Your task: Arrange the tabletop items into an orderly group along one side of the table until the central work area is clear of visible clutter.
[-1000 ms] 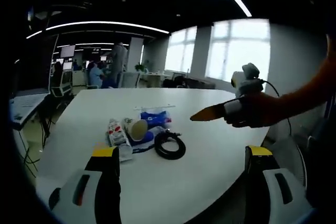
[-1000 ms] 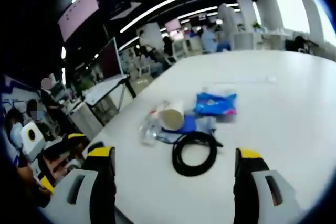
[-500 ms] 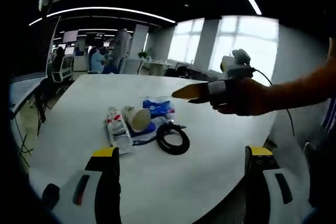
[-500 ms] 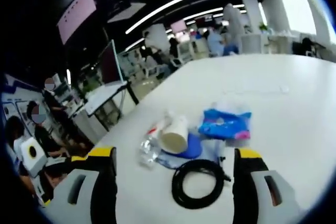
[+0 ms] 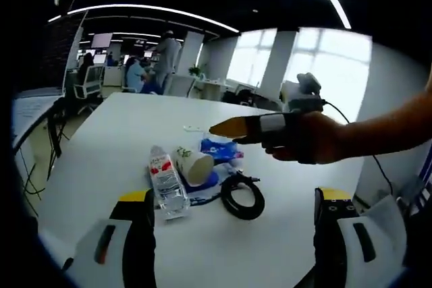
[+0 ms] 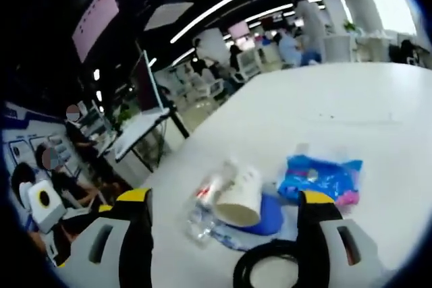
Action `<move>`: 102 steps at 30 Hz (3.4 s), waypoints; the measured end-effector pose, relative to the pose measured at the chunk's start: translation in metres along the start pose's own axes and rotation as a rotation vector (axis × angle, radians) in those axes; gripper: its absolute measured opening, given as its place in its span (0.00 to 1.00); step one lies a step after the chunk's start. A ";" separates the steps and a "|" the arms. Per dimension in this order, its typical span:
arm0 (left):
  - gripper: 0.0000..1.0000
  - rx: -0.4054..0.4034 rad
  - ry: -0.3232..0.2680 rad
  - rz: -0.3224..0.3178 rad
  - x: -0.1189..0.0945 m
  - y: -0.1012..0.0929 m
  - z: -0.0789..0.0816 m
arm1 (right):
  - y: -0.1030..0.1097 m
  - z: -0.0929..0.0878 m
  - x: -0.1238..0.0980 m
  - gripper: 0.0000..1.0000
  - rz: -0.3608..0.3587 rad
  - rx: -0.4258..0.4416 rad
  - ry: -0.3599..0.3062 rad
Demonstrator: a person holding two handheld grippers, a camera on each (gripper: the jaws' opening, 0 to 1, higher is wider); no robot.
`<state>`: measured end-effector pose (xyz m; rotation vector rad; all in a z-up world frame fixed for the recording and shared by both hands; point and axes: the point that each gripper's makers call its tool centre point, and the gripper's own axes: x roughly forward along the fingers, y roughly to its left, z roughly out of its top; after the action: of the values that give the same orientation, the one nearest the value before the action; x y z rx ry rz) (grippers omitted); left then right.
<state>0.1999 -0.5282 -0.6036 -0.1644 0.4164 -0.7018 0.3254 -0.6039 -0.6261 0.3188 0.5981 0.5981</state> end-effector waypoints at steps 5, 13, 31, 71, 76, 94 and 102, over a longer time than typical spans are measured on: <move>0.98 -0.012 0.021 -0.006 0.011 0.004 -0.006 | -0.006 0.003 0.014 0.86 0.000 0.015 0.016; 0.98 -0.074 0.037 0.005 0.022 0.012 -0.019 | 0.002 0.021 0.040 0.82 0.038 -0.030 0.041; 0.97 -0.146 0.022 0.066 0.026 0.037 -0.021 | 0.040 0.007 0.097 0.76 0.152 -0.102 0.233; 0.96 -0.208 -0.002 0.103 0.005 0.036 -0.026 | -0.009 -0.026 0.160 0.52 0.027 -0.100 0.471; 0.96 -0.207 0.004 0.099 0.006 0.033 -0.028 | -0.007 -0.027 0.162 0.50 0.031 -0.100 0.516; 0.96 -0.212 0.016 0.105 0.002 0.036 -0.034 | -0.008 -0.031 0.169 0.27 -0.036 0.127 0.556; 0.96 -0.215 0.025 0.110 0.000 0.038 -0.036 | -0.006 -0.027 0.171 0.20 -0.034 0.157 0.546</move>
<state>0.2073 -0.4998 -0.6466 -0.3335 0.5206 -0.5510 0.4254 -0.5018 -0.7241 0.2919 1.1777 0.6087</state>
